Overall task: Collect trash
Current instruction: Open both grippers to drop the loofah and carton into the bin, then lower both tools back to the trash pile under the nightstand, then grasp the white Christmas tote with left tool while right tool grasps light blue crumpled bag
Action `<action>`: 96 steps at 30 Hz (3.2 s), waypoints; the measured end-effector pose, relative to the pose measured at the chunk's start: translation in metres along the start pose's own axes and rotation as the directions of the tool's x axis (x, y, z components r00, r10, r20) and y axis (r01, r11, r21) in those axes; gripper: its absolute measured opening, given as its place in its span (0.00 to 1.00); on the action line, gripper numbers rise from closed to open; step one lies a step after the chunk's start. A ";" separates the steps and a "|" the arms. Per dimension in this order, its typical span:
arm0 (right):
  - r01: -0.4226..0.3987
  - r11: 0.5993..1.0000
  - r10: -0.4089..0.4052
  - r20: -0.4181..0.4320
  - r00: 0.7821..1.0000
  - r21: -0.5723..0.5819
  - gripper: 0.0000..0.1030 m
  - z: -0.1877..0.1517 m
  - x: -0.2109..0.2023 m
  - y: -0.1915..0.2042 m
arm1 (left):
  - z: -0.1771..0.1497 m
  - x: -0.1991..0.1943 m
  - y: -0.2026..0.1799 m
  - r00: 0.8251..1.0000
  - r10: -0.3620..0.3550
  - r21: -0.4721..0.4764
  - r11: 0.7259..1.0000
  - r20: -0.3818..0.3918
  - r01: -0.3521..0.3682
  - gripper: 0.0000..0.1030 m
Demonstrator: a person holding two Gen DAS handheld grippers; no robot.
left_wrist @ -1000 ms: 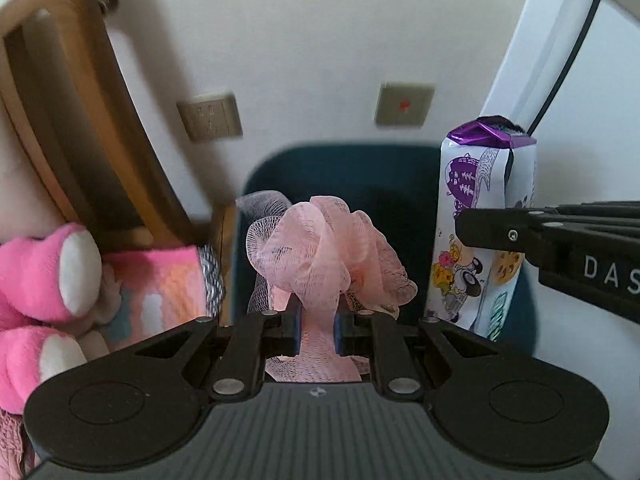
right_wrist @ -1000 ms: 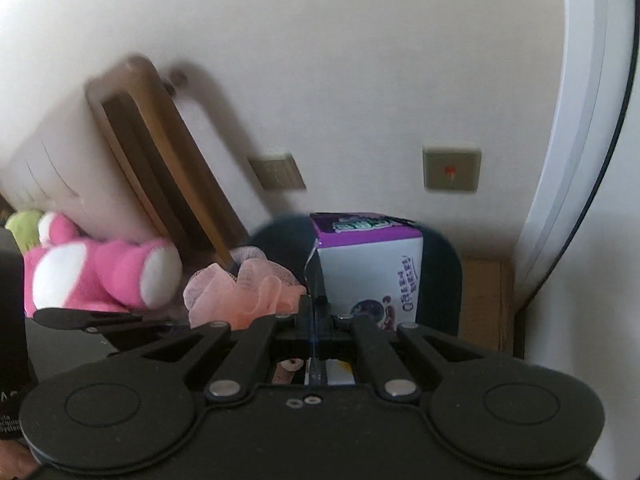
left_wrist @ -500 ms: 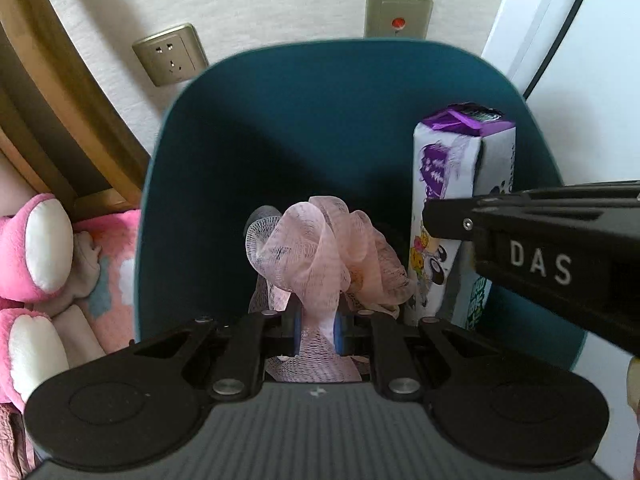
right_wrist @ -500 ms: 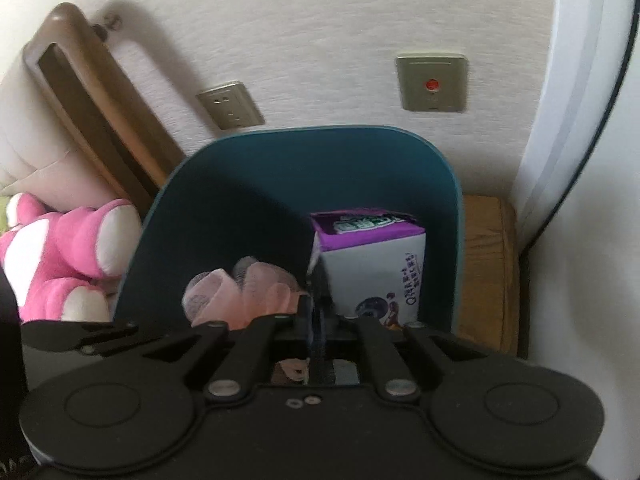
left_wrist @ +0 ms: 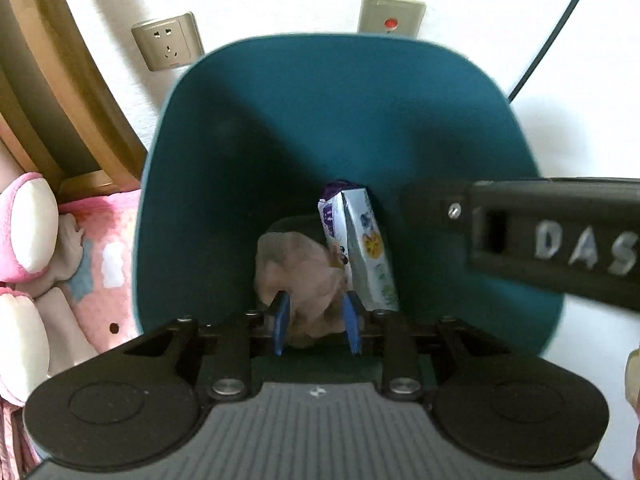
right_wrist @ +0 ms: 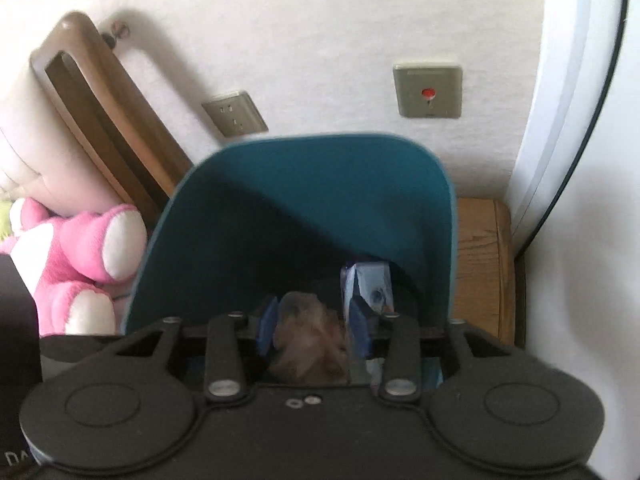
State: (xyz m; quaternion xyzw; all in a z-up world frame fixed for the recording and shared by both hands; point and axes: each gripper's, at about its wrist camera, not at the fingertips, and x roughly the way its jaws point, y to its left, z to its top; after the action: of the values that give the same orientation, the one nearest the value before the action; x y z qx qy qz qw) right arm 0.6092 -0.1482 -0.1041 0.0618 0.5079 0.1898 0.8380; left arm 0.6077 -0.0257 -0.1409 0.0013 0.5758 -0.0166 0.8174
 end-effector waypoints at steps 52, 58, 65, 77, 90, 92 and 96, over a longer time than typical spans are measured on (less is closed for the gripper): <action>0.005 0.989 0.037 0.273 0.961 -0.150 0.65 -0.285 -0.150 0.092 | -0.275 -0.156 0.038 0.922 -0.061 0.052 0.998 0.381 0.045 0.78; 0.016 0.989 0.017 0.222 0.975 -0.145 0.67 -0.322 -0.099 0.048 | -0.299 -0.092 0.028 0.941 -0.016 -0.020 1.000 0.339 0.024 0.78; 0.029 0.997 -0.016 0.186 0.982 -0.070 0.70 -0.374 -0.009 -0.007 | -0.331 0.019 0.025 0.967 0.000 -0.069 0.997 0.253 0.017 0.82; 0.123 0.992 -0.121 0.057 0.991 -0.040 0.75 -0.488 0.170 -0.108 | -0.382 0.244 0.013 0.994 -0.047 -0.116 0.992 0.097 0.059 0.83; 0.224 0.971 -0.234 -0.161 0.959 -0.079 0.75 -0.583 0.350 -0.186 | -0.431 0.462 -0.027 0.993 -0.075 -0.065 0.996 -0.093 0.069 0.96; 0.232 0.970 -0.242 -0.179 0.954 -0.074 0.74 -0.588 0.370 -0.196 | -0.438 0.491 -0.025 0.986 -0.104 -0.084 0.992 -0.134 0.093 0.96; 0.239 0.967 -0.253 -0.215 0.943 -0.086 0.74 -0.597 0.404 -0.212 | -0.449 0.537 -0.025 0.979 -0.082 -0.088 0.994 -0.188 0.066 0.96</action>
State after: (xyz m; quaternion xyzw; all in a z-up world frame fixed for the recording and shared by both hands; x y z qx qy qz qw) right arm 0.3079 -0.2424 -0.7859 -0.0484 0.5972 0.1042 0.7938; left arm 0.3645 -0.0550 -0.7969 -0.0517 0.6516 -0.0233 0.7564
